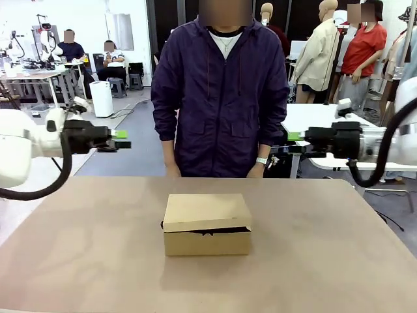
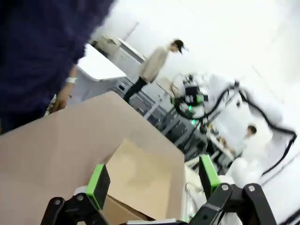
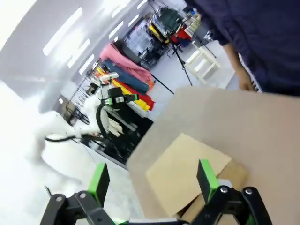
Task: Pack the items into the box.
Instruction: Close the Mailer Box.
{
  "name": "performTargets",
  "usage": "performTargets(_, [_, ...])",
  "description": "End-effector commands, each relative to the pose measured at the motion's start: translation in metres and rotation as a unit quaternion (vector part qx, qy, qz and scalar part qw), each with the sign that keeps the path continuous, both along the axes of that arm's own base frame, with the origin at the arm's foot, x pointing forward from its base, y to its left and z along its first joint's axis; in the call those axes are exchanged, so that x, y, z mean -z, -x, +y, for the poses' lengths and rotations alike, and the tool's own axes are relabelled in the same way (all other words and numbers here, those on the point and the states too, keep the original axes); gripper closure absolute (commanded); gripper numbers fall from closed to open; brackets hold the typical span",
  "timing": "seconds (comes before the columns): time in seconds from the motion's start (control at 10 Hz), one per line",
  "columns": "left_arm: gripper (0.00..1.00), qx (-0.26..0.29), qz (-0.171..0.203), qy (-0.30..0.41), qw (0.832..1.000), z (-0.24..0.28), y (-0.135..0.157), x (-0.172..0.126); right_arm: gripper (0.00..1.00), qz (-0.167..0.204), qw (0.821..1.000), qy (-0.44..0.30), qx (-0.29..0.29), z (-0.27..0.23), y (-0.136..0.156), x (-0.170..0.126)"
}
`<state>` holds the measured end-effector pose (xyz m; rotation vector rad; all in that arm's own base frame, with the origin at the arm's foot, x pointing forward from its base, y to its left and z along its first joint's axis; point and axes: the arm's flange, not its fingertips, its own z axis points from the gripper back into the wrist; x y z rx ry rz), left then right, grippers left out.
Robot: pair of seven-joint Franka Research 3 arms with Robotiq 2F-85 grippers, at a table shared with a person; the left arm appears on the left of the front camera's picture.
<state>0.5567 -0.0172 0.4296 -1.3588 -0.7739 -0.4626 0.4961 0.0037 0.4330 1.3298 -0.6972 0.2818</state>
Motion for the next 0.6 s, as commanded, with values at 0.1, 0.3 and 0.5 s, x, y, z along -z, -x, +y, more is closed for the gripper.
performTargets(0.1, [0.00, -0.044, 0.080, 0.036, 0.995, 0.062, 0.007, 0.022, 0.00, 0.064, 0.997, -0.047, 0.018, -0.035, 0.019, 0.007])
performTargets(0.3, [0.00, -0.045, 0.073, 0.018, 0.996, 0.054, 0.006, 0.018, 0.00, 0.050, 0.998, -0.037, 0.012, -0.029, 0.017, 0.011])
performTargets(0.5, [0.00, -0.045, 0.073, 0.018, 0.996, 0.054, 0.006, 0.018, 0.00, 0.050, 0.998, -0.037, 0.012, -0.029, 0.017, 0.011])
